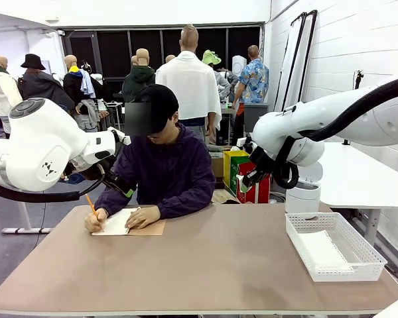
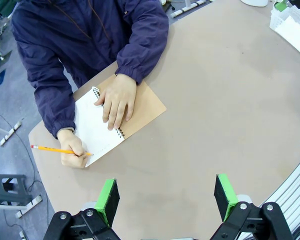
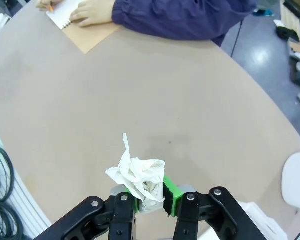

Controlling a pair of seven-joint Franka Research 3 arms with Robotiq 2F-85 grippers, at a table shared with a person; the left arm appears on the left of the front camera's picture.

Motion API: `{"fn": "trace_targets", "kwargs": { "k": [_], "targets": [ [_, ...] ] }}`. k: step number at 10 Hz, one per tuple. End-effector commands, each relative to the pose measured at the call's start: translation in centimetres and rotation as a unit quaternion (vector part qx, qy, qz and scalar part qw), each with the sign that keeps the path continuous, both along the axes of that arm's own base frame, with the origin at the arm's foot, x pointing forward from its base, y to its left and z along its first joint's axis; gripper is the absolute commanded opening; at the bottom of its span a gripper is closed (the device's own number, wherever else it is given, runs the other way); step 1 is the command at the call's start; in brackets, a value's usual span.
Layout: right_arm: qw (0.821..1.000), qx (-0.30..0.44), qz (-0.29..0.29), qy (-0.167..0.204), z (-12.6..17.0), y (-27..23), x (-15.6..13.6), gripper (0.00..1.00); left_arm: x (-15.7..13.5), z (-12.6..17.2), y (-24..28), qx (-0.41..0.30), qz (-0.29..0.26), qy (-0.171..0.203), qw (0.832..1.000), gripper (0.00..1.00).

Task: Sort the paper based on its condition.
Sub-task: If a person hands you a paper, place it in the Organizing basket , and if it's crumpled, put it in the Trash can.

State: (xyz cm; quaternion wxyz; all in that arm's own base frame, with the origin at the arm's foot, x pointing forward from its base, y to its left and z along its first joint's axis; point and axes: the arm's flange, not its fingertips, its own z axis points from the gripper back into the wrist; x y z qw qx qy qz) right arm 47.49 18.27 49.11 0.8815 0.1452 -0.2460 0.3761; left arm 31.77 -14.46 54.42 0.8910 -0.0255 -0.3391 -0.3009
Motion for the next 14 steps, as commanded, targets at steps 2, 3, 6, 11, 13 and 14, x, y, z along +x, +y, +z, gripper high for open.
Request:
{"fn": "trace_targets", "kwargs": {
  "k": [2, 3, 6, 11, 13, 14],
  "targets": [
    [1.0, -0.004, 0.012, 0.005, -0.2, 0.7, 0.5, 0.14, 0.0, -0.1, 0.1, 0.0, -0.005, 0.002, 1.0, 1.0],
    [1.0, -0.004, 0.012, 0.005, -0.2, 0.7, 0.5, 0.14, 0.0, -0.1, 0.1, 0.0, -0.005, 0.002, 1.0, 1.0],
    [0.998, -0.004, -0.058, -0.027, 0.2, -0.1, 0.8, 0.14, 0.0, -0.1, 0.1, 0.0, -0.005, 0.002, 1.0, 1.0],
    [0.935, -0.021, -0.345, -0.075, 4.1, -8.5, 3.9, 0.14, 0.0, -0.1, 0.1, 0.0, -0.005, 0.002, 1.0, 1.0],
    [0.914, -0.002, -0.401, -0.059, 4.4, -12.5, 5.1, 0.14, 0.0, -0.1, 0.1, 0.0, -0.005, 0.002, 1.0, 1.0],
    [0.91, 0.005, -0.412, -0.046, 4.0, -13.9, 5.7, 0.14, 0.0, -0.1, 0.1, 0.0, -0.005, 0.002, 1.0, 1.0]
  ]
}}
